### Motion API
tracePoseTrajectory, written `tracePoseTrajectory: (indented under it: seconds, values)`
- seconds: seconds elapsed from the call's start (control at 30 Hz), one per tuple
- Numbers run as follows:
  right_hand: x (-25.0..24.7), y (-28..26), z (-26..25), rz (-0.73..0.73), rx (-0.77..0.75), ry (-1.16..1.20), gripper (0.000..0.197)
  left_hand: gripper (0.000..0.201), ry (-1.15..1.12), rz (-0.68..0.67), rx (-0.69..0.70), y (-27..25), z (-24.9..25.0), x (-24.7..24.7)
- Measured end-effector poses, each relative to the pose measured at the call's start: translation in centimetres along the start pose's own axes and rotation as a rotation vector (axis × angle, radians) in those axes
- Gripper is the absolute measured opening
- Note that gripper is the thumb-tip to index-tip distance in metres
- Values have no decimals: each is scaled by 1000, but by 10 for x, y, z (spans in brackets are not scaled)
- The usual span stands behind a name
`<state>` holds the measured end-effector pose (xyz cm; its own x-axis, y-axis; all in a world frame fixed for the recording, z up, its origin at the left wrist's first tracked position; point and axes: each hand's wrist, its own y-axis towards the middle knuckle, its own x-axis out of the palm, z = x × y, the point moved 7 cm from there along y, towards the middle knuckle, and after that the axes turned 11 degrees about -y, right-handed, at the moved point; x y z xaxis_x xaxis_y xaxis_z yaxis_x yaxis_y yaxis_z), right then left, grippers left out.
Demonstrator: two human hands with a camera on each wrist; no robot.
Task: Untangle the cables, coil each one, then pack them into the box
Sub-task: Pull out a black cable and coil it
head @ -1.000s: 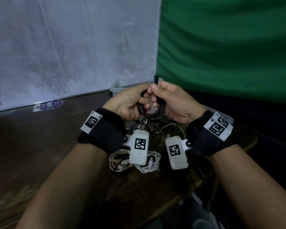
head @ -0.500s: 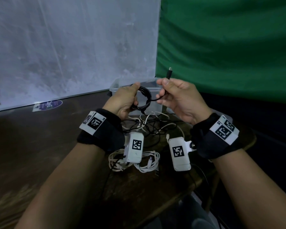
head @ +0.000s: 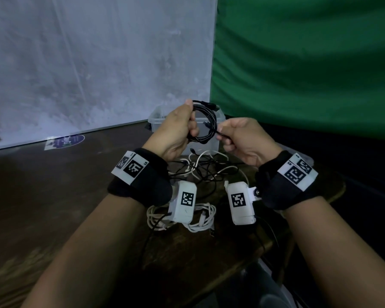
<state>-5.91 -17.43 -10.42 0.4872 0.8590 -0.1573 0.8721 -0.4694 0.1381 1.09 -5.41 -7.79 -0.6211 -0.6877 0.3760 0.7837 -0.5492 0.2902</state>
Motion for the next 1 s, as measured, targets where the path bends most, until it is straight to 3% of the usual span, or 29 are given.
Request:
tracePoseTrajectory:
  seconds: [0.2,0.4,0.53,0.63,0.73,0.83,1.0]
  values:
    - [5,2,-7,-64,-116,52,23,37,-43,-70,-107,-4,-13,7]
    - [10,-8,-11,-211,-20,318,24,33,-76,-74,-126,-2,-17,9]
    - [14,-18,-21,-275,-68,298,14,36,-73,-104,-199,-4,-22,9]
    - [9,-14,-19,-192,-42,309,11,19,177,13,-83,0,-15,-4]
    - [3,-7,-13,-102,-21,330,6,21,379,139,96,0,5,-16]
    - [3,-4,-12,-60,-37,323,7,24,391,83,73,-4,8,-10]
    - [14,-9,-16,-62,-60,270,14,9,327,8,96,-10,6,4]
